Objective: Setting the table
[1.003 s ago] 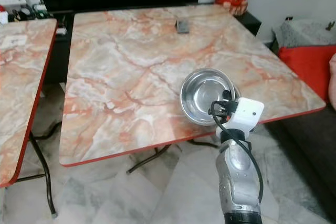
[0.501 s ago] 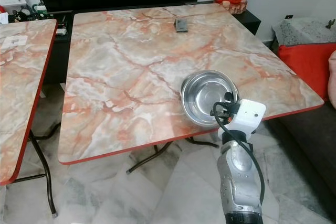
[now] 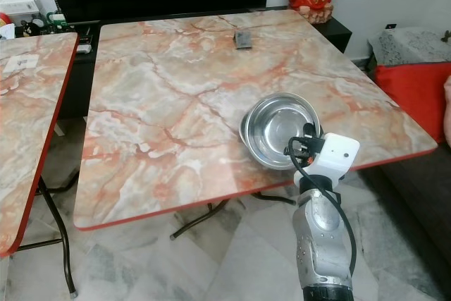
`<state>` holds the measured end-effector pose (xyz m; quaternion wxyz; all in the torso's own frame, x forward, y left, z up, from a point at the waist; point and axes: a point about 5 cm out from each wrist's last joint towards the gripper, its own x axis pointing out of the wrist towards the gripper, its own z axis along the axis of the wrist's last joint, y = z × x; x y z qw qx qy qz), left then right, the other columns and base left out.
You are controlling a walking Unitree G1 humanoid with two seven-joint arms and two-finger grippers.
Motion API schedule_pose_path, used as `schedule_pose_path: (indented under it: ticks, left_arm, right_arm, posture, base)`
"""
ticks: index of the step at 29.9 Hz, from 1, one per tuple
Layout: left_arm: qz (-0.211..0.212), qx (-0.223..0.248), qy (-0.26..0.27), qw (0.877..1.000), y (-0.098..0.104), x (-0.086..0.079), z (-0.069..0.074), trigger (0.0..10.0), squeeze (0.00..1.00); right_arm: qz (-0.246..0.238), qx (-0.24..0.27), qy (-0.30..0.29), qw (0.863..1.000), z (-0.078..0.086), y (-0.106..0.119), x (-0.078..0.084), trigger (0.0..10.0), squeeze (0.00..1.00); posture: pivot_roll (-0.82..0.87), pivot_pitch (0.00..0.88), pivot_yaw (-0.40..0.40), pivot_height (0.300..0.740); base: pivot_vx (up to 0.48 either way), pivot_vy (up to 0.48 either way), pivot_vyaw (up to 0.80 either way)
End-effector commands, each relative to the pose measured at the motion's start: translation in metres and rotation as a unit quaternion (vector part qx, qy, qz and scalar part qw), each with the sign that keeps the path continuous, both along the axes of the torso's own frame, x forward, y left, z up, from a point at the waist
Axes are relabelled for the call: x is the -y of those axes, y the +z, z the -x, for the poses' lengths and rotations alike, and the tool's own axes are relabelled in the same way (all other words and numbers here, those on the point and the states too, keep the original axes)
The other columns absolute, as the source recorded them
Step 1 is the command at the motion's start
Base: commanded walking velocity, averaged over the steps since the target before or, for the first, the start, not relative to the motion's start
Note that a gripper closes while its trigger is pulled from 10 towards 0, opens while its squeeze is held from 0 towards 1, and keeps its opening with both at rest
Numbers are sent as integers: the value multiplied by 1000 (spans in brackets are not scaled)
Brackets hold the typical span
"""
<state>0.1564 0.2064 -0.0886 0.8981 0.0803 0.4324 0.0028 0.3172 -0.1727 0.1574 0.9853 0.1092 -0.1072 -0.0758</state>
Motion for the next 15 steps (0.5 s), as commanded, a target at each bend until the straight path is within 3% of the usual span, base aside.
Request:
schedule_pose_path:
  ticks: [1, 3, 15]
  left_arm:
    - [6, -25, -6, 1000, -5, 3, 11, 10000, 0]
    - [5, -23, -6, 1000, -5, 3, 11, 10000, 0]
    - [6, -28, -9, 1000, -6, 3, 14, 10000, 0]
  right_arm:
    - [0, 10, -1, 1000, 0, 4, 1, 10000, 0]
    - [0, 10, 0, 1000, 0, 4, 1, 10000, 0]
    - [-12, 30, -13, 999, 2, 13, 3, 10000, 0]
  posture:
    - [-43, 144, -33, 740]
    - [-42, 144, -33, 740]
    - [-44, 144, -33, 740]
  base:
    - [322, 0, 0]
    - [279, 0, 0]
    - [0, 0, 0]
